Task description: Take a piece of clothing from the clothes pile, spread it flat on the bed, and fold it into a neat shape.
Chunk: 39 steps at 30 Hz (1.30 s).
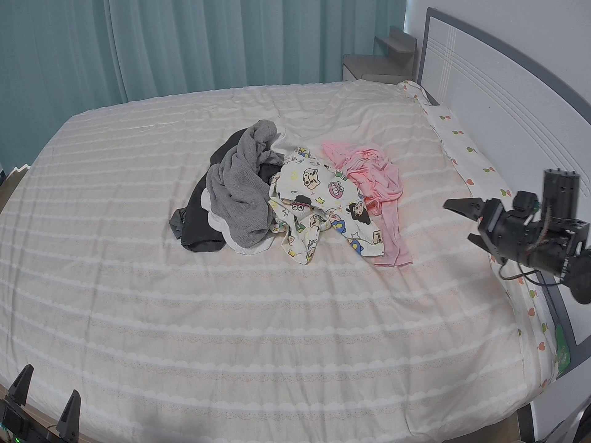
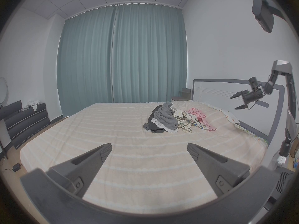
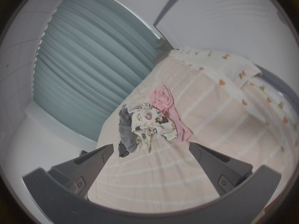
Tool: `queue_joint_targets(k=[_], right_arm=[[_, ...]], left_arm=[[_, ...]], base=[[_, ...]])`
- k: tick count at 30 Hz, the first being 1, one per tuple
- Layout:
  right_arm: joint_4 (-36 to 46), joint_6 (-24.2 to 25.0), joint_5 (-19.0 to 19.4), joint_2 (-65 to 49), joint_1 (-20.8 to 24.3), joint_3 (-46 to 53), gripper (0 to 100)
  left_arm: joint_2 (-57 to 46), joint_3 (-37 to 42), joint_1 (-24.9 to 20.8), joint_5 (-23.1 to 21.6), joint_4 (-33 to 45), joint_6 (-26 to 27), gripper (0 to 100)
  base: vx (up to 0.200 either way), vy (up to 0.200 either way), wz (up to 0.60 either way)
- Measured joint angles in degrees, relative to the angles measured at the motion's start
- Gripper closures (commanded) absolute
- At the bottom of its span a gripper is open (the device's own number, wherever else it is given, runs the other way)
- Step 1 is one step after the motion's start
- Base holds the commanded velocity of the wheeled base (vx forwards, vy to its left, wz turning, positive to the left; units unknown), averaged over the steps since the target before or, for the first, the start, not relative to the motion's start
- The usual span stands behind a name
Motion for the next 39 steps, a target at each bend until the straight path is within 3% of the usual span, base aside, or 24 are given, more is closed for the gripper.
queue_joint_targets(k=[10,23,31,39], right_arm=[[-5.9,8.4,-3.4,26.3,2.9,-15.5,0],[-2.9,9.3,-10.5,40.4,7.7,-31.3,0],[-1.7,4.2,-12.5,45.3,9.0,-36.9,0],[-1.8,-2.6,-15.4,49.4,7.0,-41.5,0]], left_arm=[[0.0,0.0,0.0,-0.1,0.0,-0.1,0],[0.0,0.0,0.0,-0.1,0.1,-0.1,0],[0.0,0.0,0.0,-0.1,0.1,-0.2,0],[0.0,0.0,0.0,-0.1,0.1,-0.2,0]], base=[[0.000,0.000,0.00],[0.000,0.000,0.00],[0.000,0.000,0.00],[0.000,0.000,0.00]])
